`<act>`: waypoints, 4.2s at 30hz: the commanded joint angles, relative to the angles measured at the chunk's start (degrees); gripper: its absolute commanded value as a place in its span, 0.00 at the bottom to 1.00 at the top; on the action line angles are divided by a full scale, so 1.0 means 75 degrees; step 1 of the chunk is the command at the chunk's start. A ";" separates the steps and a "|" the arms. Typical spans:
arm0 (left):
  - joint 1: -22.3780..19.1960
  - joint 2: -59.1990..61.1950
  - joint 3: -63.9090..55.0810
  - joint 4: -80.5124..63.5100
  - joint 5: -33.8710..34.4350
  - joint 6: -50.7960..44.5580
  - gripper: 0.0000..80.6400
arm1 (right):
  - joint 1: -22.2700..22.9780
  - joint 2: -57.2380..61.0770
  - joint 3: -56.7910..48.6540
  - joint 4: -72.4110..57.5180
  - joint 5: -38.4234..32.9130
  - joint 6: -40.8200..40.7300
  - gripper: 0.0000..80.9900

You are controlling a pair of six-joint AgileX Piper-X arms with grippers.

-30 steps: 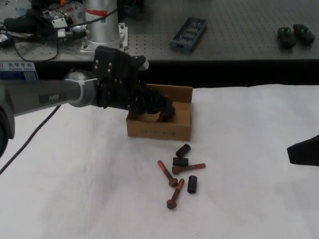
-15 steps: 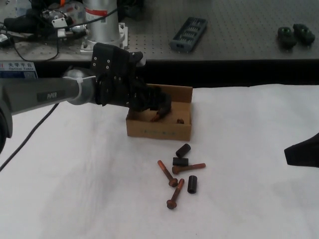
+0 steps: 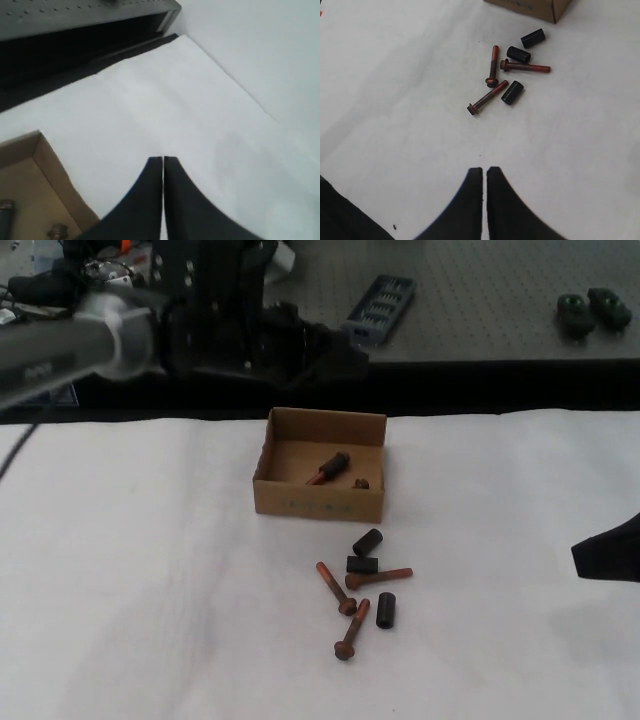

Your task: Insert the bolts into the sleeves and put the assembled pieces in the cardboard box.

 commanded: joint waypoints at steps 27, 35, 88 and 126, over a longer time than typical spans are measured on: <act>-0.0115 -0.6321 0.5238 0.7100 -0.1130 0.3253 0.01 | -0.0030 0.0017 0.0017 0.0194 -0.0051 -0.0091 0.03; -0.0115 -0.7430 0.6321 0.5389 -0.2086 0.1075 0.01 | -0.0005 0.0017 0.0017 0.0180 -0.0119 0.0061 0.03; -0.0115 -0.7579 0.6321 0.4470 -0.2595 0.1083 0.01 | 0.1673 0.7729 -0.3549 -0.0467 0.1153 0.3054 0.31; -0.0115 -0.7579 0.6321 0.4295 -0.2595 0.1319 0.01 | 0.1997 0.7975 -0.3549 -0.0673 0.1837 0.3059 0.24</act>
